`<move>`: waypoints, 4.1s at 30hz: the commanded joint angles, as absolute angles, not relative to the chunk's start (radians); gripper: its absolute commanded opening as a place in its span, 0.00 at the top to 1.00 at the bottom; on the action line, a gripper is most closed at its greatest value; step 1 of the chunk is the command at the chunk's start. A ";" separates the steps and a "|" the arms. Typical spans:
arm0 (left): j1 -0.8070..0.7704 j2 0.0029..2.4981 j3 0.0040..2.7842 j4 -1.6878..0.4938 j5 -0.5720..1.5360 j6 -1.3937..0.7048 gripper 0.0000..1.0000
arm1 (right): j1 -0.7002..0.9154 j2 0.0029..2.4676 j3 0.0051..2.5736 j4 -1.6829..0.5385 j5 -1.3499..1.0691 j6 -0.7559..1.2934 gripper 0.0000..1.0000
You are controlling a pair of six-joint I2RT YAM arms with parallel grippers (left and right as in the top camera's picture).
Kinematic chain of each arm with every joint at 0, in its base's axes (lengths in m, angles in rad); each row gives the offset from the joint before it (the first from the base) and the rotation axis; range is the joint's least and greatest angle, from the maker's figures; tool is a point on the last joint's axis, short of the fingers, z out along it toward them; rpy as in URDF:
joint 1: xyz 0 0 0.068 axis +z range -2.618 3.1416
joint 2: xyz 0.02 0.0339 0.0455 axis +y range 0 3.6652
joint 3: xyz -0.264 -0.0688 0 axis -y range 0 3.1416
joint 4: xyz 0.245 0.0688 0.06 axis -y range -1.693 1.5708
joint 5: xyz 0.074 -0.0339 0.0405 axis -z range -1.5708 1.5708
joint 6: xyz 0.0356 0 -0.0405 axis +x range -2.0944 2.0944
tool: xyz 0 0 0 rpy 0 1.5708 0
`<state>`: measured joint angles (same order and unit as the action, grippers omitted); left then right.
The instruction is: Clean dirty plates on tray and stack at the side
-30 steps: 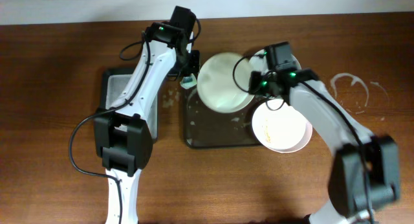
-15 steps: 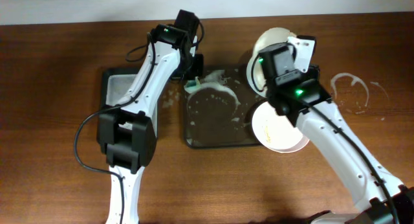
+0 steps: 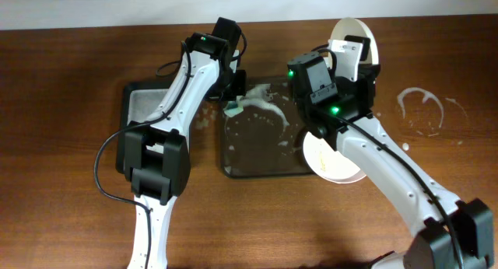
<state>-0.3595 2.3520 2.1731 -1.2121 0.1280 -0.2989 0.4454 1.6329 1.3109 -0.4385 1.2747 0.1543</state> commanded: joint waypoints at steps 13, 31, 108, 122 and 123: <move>-0.371 2.355 2.190 -1.213 0.188 -0.302 1.00 | 0.475 1.707 1.328 -0.280 1.401 -0.056 0.96; -0.370 2.355 2.190 -1.251 0.187 -0.301 1.00 | 0.577 1.578 1.328 -0.586 1.196 0.025 0.96; -0.371 2.355 2.190 -1.269 0.168 -0.301 1.00 | -0.754 1.778 1.328 -0.620 -0.101 0.401 0.96; -0.371 2.355 2.191 -1.266 0.168 -0.301 1.00 | -0.752 1.890 1.328 -0.534 -0.092 0.398 0.96; -0.371 2.355 2.190 -1.266 0.168 -0.301 1.00 | -0.751 1.890 1.328 -0.534 -0.101 0.398 0.95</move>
<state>-0.3702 2.3520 2.1731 -1.2682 0.1715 -0.2989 -0.7502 1.8835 1.3167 -0.5400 -0.0845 0.3923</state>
